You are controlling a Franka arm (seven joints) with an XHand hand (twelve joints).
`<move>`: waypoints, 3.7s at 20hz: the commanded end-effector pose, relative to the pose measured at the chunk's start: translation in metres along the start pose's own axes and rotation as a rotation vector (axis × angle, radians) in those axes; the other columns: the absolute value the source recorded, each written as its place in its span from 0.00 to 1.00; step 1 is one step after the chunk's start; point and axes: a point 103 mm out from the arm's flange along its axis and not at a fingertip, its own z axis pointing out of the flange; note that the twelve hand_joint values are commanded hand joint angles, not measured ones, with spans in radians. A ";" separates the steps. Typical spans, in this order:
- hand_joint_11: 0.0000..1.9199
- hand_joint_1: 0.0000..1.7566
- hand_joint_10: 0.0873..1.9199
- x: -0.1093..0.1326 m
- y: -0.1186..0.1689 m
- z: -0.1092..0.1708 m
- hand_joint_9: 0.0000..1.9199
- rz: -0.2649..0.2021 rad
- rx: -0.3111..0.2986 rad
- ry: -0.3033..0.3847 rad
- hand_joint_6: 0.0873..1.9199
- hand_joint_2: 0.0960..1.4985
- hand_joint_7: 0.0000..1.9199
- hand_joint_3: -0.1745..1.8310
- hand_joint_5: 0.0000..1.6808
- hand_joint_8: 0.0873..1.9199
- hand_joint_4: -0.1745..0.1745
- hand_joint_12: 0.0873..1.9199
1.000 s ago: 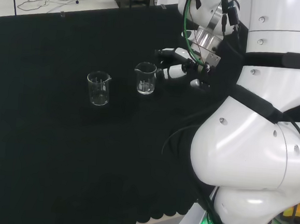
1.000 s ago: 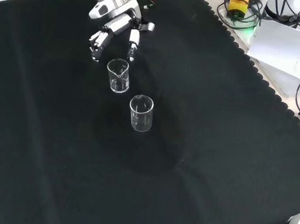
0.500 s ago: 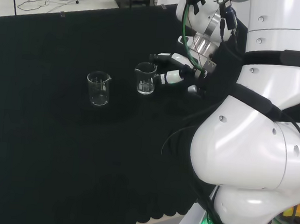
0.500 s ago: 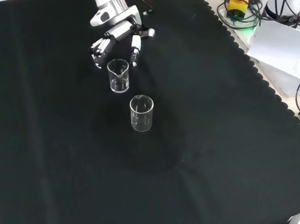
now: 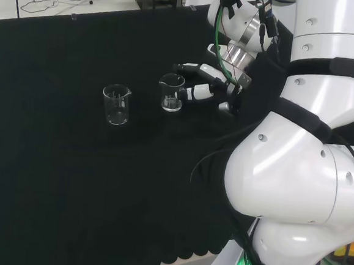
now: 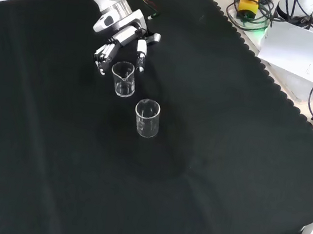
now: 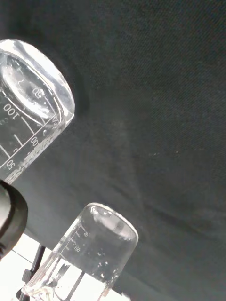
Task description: Pick up the beaker on the right.
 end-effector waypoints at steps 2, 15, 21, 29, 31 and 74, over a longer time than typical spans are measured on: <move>0.00 0.45 0.28 0.001 0.004 0.004 0.20 -0.015 -0.016 0.014 0.00 0.53 0.12 0.00 0.21 0.30 0.43 0.69; 0.00 0.45 0.28 -0.005 0.004 0.013 0.21 -0.014 -0.039 0.041 0.00 0.53 0.14 0.00 0.22 0.30 0.43 0.69; 0.00 0.45 0.28 -0.007 0.005 0.012 0.21 -0.011 -0.068 0.043 0.00 0.53 0.15 0.00 0.23 0.31 0.43 0.70; 0.00 0.46 0.28 -0.004 0.007 0.016 0.21 -0.026 -0.040 0.029 0.00 0.53 0.16 0.00 0.24 0.31 0.43 0.70; 0.00 0.45 0.28 -0.003 0.007 0.017 0.21 -0.025 -0.036 0.023 0.00 0.52 0.16 0.00 0.25 0.31 0.43 0.70; 0.07 0.54 0.24 0.012 0.033 0.028 0.31 -0.033 -0.073 0.039 0.49 0.58 0.27 0.00 0.37 0.31 0.44 0.69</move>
